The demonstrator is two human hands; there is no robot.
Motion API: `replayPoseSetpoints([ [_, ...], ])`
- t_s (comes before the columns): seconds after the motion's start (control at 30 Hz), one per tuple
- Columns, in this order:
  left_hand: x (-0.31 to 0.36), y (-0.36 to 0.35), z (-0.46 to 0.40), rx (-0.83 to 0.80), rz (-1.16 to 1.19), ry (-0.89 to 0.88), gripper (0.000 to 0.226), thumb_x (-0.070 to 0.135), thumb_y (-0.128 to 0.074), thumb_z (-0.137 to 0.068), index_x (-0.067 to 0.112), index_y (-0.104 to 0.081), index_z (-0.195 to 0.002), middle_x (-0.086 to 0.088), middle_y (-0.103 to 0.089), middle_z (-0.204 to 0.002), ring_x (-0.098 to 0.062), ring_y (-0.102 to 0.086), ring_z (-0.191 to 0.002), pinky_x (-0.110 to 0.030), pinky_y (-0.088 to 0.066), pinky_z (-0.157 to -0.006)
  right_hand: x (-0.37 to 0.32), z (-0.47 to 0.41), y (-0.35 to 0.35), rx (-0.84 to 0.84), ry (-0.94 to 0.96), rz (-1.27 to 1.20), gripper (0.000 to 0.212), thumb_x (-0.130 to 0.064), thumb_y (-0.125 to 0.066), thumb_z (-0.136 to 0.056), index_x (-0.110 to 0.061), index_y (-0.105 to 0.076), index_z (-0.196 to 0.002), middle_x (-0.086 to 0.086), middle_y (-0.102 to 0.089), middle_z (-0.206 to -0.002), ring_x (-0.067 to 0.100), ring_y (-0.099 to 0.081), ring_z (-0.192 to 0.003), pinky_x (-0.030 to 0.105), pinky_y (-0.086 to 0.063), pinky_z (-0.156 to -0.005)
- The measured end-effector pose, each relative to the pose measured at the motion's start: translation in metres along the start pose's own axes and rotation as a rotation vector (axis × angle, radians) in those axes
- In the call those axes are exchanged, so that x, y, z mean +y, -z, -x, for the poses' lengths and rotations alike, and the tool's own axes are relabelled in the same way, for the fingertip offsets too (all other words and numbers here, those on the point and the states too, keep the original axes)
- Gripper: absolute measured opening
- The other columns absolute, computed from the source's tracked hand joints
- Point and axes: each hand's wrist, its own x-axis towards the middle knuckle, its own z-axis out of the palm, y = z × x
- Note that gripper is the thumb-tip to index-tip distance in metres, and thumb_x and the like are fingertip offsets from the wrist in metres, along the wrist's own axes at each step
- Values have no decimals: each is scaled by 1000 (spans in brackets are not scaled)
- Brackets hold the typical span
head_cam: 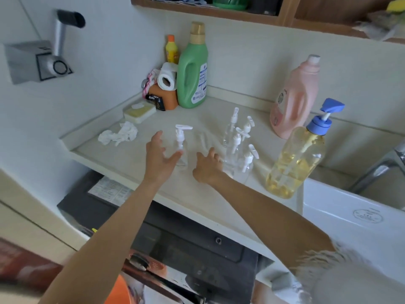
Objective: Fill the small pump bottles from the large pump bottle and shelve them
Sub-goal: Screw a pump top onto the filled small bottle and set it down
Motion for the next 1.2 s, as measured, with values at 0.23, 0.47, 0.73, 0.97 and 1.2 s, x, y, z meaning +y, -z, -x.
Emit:
replayPoseSetpoints([
  [0.23, -3, 4, 42, -145, -198, -430, 27, 0, -64, -83, 17, -63, -105, 7, -60, -94, -7, -59, -83, -26, -54, -78, 18, 32, -11, 152, 155, -7, 34, -9, -44, -94, -15, -55, -126, 13, -50, -121, 33, -54, -110, 35, -41, -92],
  [0.47, 4, -30, 42, -486, -561, -649, 48, 23, -71, -83, 18, -54, -128, -3, -56, -130, -26, -43, -131, -45, -26, -110, 66, 101, 22, 235, 355, -442, 14, -15, -50, -97, -18, -61, -105, 2, -66, -100, 24, -63, -88, 34, -48, -81],
  [0.73, 35, -45, 64, -649, -415, -645, 49, 42, -66, -85, 26, -51, -130, 13, -63, -99, -2, -55, -82, -26, -45, -72, 105, 137, 69, 205, 253, -442, 24, -30, -52, -98, -19, -62, -80, -3, -68, -59, 8, -64, -50, 22, -50, -62],
  [0.97, 45, -57, 74, -724, -449, -638, 44, 43, -66, -83, 30, -52, -123, 20, -55, -80, 0, -52, -69, -25, -46, -70, 130, 141, 70, -13, 157, -449, 47, -40, -47, -99, -5, -72, -81, 0, -73, -69, -1, -64, -60, 13, -48, -68],
  [1.2, 50, -67, 83, -852, -501, -565, 44, 42, -66, -84, 32, -51, -123, 11, -62, -93, -8, -53, -71, -29, -47, -70, 149, 143, 68, 50, 297, -325, 24, -35, -67, -89, -16, -72, -103, -19, -62, -81, -13, -57, -80, 6, -39, -70],
])
